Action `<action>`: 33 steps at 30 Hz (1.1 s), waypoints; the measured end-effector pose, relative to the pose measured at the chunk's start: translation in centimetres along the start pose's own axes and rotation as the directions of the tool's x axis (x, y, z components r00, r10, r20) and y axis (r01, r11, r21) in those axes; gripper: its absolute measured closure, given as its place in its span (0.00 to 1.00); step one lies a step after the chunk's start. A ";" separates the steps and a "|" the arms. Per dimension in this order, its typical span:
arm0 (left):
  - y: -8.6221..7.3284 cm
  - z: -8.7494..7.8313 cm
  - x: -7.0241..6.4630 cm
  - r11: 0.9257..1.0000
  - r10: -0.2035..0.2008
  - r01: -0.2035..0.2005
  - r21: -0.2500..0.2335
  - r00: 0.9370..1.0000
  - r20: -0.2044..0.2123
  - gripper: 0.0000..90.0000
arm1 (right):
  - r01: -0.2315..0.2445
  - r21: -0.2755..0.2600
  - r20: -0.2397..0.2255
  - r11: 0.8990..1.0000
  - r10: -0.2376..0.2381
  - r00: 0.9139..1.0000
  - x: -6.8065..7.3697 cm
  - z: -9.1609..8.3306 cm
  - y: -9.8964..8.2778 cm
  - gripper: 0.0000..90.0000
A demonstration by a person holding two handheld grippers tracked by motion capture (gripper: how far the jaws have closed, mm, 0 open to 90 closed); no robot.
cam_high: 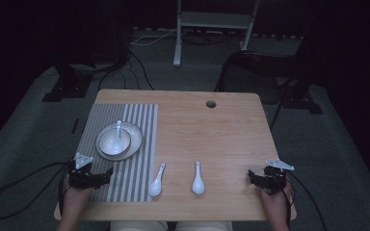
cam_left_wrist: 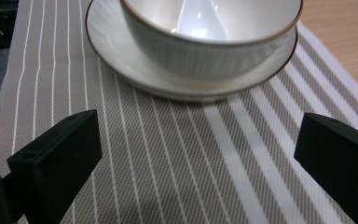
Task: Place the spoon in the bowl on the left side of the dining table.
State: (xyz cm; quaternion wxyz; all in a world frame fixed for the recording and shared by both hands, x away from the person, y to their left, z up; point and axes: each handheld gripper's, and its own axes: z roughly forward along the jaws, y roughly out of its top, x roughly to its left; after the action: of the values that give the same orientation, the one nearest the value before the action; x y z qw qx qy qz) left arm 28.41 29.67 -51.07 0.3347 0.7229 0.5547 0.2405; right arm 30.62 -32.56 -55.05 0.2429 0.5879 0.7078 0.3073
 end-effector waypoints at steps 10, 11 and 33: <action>-2.5 -0.8 1.2 1.000 -0.017 0.017 0.022 1.000 -0.005 0.01 | 0.000 0.000 0.000 1.000 0.000 1.000 0.0 0.0 0.0 0.14; -2.7 -0.9 1.2 1.000 -0.017 0.017 0.023 1.000 -0.004 0.01 | 0.000 0.000 0.000 1.000 0.000 1.000 0.0 0.0 0.0 0.14; -6.2 -2.8 3.6 0.997 -0.049 0.052 0.051 0.998 -0.049 0.01 | 0.000 0.000 0.000 1.000 0.000 1.000 0.0 0.0 0.0 0.14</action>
State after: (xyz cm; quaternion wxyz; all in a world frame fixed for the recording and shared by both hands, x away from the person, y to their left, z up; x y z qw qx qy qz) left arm 23.41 34.77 -53.93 0.3083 0.7112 0.5866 0.2345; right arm 30.62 -32.56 -55.05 0.2428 0.5878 0.7079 0.3072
